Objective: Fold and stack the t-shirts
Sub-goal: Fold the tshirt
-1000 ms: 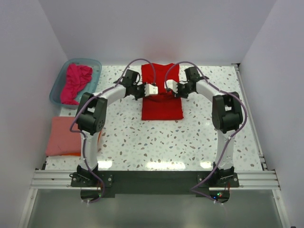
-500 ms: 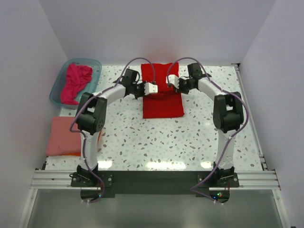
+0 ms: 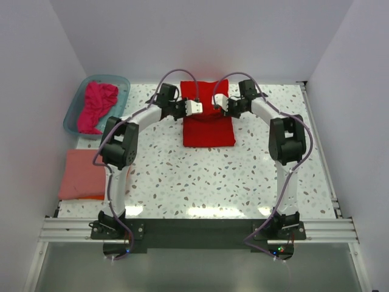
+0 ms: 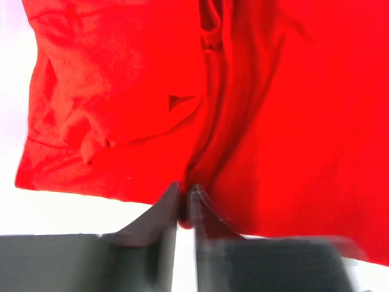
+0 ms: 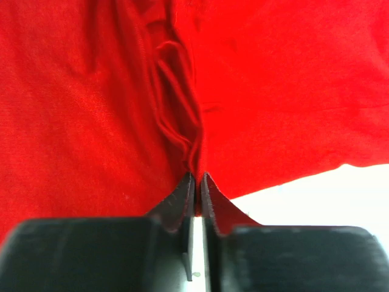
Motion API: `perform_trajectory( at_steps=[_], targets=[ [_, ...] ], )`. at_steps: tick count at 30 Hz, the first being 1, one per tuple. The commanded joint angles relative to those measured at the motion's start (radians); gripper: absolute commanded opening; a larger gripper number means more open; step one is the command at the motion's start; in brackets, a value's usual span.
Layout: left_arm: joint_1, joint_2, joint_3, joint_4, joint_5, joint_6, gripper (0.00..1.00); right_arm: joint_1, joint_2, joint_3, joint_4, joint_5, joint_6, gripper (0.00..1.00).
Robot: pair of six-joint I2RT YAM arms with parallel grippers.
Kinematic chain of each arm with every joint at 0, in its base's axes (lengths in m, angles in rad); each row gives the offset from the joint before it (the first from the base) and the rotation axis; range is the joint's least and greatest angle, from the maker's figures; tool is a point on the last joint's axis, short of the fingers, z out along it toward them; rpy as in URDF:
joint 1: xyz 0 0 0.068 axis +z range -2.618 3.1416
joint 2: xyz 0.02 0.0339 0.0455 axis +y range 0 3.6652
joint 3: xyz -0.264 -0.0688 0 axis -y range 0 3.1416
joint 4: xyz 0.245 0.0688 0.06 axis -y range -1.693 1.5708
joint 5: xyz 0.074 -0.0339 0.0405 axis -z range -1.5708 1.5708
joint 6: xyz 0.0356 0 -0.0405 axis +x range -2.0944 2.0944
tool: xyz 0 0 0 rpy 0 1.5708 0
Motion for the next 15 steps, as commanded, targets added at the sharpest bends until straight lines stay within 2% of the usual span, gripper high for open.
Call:
perform_trajectory(
  at_steps=[1, 3, 4, 6, 11, 14, 15],
  targets=[
    [0.011, 0.045, 0.066, 0.042, -0.036, -0.028, 0.25, -0.007, 0.033, 0.059, 0.045, -0.015, 0.000, 0.19],
    [0.009, 0.057, 0.086, 0.056, -0.069, -0.054, 0.36, -0.006, 0.039, 0.085, 0.042, -0.001, 0.020, 0.46],
    [0.014, 0.062, 0.089, 0.061, -0.080, -0.065, 0.41, -0.007, 0.039, 0.090, 0.051, 0.022, 0.024, 0.52],
    [0.020, 0.062, 0.099, 0.076, -0.102, -0.112, 0.47, -0.009, 0.022, 0.090, 0.074, 0.048, 0.047, 0.61],
    [0.063, -0.019, 0.073, 0.102, -0.102, -0.266, 0.57, -0.038, -0.041, 0.108, -0.026, 0.050, 0.087, 0.62],
    [0.083, -0.134, -0.037, 0.099, -0.011, -0.266, 0.58, -0.049, -0.130, 0.046, -0.164, -0.005, 0.032, 0.60],
    [0.081, -0.200, -0.121, 0.091, 0.051, -0.249, 0.59, -0.050, -0.174, 0.025, -0.238, -0.022, -0.018, 0.58]
  ],
)
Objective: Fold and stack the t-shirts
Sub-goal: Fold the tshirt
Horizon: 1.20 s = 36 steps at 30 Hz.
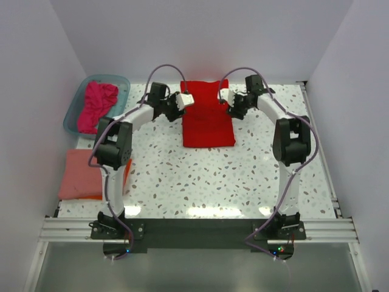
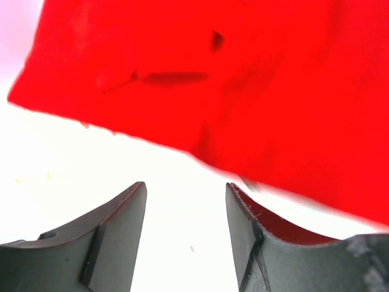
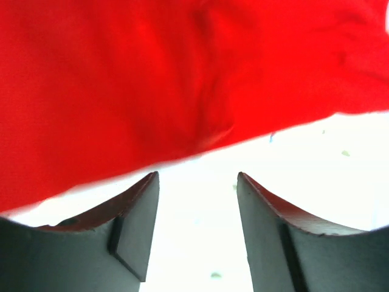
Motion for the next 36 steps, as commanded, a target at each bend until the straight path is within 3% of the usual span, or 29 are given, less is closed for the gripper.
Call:
perform_trajectory(
  at_steps=[1, 4, 8, 11, 16, 29, 34, 35, 36],
  targets=[
    [0.027, -0.236, -0.153, 0.033, 0.168, -0.029, 0.60, -0.015, -0.185, -0.051, -0.199, -0.086, -0.083, 0.56],
    [0.001, -0.334, -0.303, 0.005, 0.274, 0.017, 0.62, -0.011, -0.254, -0.153, -0.277, -0.121, -0.154, 0.52],
    [-0.070, -0.401, -0.484, 0.035, 0.245, 0.091, 0.63, 0.024, -0.304, -0.325, -0.274, -0.106, -0.231, 0.49],
    [-0.125, -0.407, -0.536, 0.072, 0.195, 0.119, 0.63, 0.054, -0.321, -0.408, -0.198, -0.078, -0.242, 0.49],
    [-0.156, -0.373, -0.538, 0.111, 0.161, 0.120, 0.63, 0.075, -0.303, -0.443, -0.113, -0.052, -0.229, 0.48],
    [-0.165, -0.264, -0.434, 0.024, 0.110, 0.203, 0.61, 0.097, -0.289, -0.523, -0.116, 0.000, -0.324, 0.46],
    [-0.167, -0.243, -0.418, -0.053, 0.084, 0.286, 0.35, 0.106, -0.320, -0.610, -0.057, 0.050, -0.355, 0.37],
    [-0.167, -0.250, -0.444, -0.053, 0.081, 0.297, 0.27, 0.109, -0.326, -0.624, -0.035, 0.055, -0.332, 0.24],
    [-0.167, -0.269, -0.457, -0.049, 0.081, 0.301, 0.22, 0.112, -0.330, -0.632, -0.003, 0.058, -0.321, 0.17]
  ],
)
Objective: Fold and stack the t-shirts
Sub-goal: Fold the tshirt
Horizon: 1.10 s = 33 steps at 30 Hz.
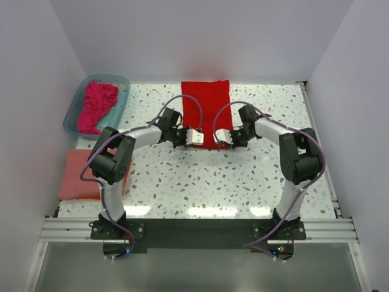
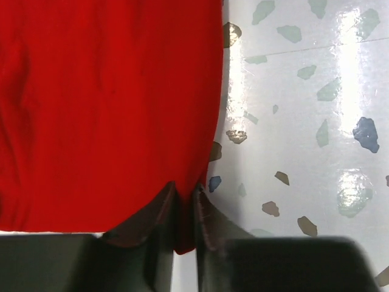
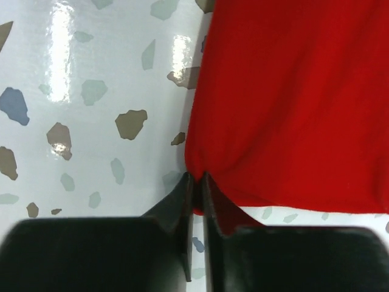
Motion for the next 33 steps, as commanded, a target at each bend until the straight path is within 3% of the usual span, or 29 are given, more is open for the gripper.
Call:
perform_trajectory(
  at_steps=[1, 2, 5, 17, 24, 33],
  targets=[
    [-0.003, -0.034, -0.021, -0.036, -0.004, 0.076, 0.16, 0.026, -0.017, -0.051, 0.068, 0.051, -0.001, 0.04],
    [-0.003, -0.049, -0.025, -0.042, 0.008, 0.074, 0.08, 0.029, -0.019, -0.044, 0.074, 0.049, 0.050, 0.00],
    [0.005, -0.078, 0.010, -0.066, 0.039, 0.033, 0.00, 0.032, -0.043, 0.007, 0.079, 0.035, 0.150, 0.00],
    [0.114, -0.195, 0.101, -0.168, 0.097, 0.016, 0.00, 0.044, -0.158, 0.197, 0.002, 0.020, 0.425, 0.00],
    [0.086, -0.339, -0.031, -0.261, 0.119, 0.092, 0.00, 0.096, -0.292, 0.106, -0.123, 0.014, 0.430, 0.00],
    [0.016, -0.601, -0.172, -0.706, 0.309, 0.126, 0.00, 0.173, -0.652, -0.123, -0.396, -0.067, 0.399, 0.00]
  ],
)
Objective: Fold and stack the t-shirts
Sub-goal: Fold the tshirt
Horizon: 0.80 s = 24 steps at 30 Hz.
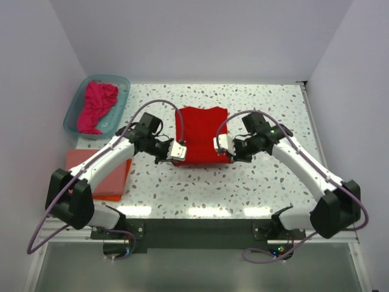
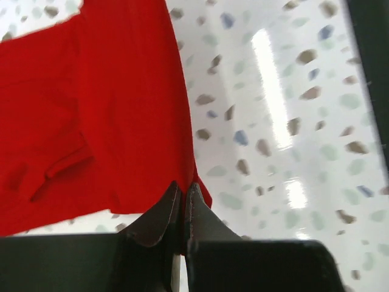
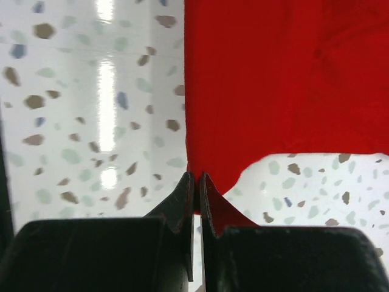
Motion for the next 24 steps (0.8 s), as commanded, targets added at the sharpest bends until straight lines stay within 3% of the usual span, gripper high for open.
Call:
perform_trajectory(
  at_steps=[1, 4, 10, 15, 19, 24],
  targets=[
    [-0.007, -0.107, 0.002, -0.276, 0.162, 0.019, 0.00, 0.000, -0.149, -0.011, -0.156, -0.065, 0.019, 0.00],
    [-0.004, -0.107, 0.084, -0.302, 0.177, -0.067, 0.00, -0.006, -0.123, 0.071, -0.197, -0.065, 0.017, 0.00],
    [0.043, 0.054, 0.283, -0.249, 0.120, -0.097, 0.00, -0.101, 0.159, 0.291, -0.251, -0.107, -0.090, 0.00],
    [0.129, 0.345, 0.510, -0.226, 0.120, -0.103, 0.01, -0.153, 0.421, 0.459, -0.234, -0.095, -0.141, 0.00],
    [0.152, 0.582, 0.673, -0.201, 0.121, -0.133, 0.08, -0.184, 0.582, 0.561, -0.182, -0.058, -0.151, 0.00],
    [0.152, 0.752, 0.786, -0.120, 0.092, -0.229, 0.14, -0.193, 0.726, 0.659, -0.116, -0.025, -0.125, 0.00]
  ],
)
